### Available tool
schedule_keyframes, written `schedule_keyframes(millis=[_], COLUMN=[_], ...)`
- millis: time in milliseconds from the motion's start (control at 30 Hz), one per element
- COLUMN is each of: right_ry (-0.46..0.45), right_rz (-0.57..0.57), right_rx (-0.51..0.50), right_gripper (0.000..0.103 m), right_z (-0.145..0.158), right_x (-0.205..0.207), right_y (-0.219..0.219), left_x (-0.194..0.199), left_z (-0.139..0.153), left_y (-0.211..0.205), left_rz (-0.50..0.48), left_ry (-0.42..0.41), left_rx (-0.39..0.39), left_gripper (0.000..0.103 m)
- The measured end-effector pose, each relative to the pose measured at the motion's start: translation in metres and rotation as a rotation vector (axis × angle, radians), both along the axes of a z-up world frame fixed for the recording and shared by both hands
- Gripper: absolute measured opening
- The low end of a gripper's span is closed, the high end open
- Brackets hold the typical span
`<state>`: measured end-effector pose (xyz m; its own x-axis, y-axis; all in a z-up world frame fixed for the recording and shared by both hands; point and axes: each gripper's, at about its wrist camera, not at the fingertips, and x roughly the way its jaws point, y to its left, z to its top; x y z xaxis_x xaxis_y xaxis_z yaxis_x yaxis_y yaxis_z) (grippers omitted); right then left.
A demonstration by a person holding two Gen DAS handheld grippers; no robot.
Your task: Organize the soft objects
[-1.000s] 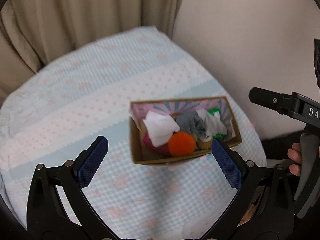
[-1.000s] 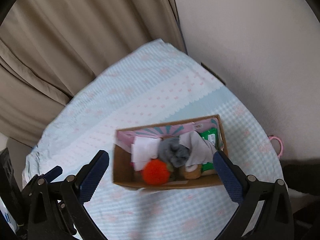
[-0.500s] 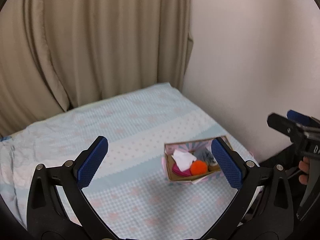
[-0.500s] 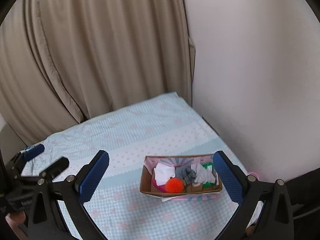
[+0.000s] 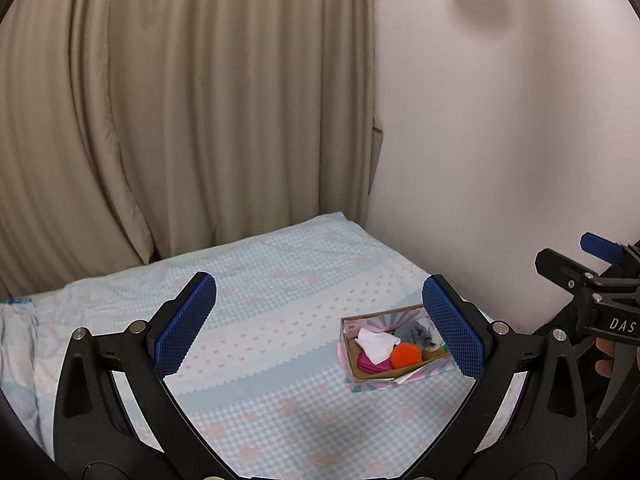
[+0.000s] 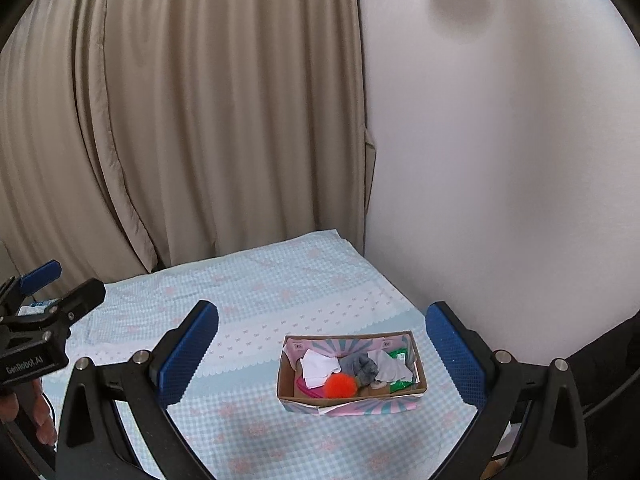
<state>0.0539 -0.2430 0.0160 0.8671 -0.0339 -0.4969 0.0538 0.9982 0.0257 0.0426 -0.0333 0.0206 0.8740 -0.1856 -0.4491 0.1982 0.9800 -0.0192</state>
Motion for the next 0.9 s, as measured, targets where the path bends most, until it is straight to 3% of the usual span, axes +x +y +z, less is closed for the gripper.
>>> schedule_keyframes(millis=[900], right_ry=[-0.02], right_rz=[-0.005], right_rx=[0.002], right_gripper=[0.103], right_z=[-0.002], right_x=[-0.013], right_y=[0.003], left_x=[-0.023], left_z=[0.009], left_y=[0.003], left_rz=[0.016], left_ry=[-0.035], left_rx=[0.009], left_gripper=[0.103])
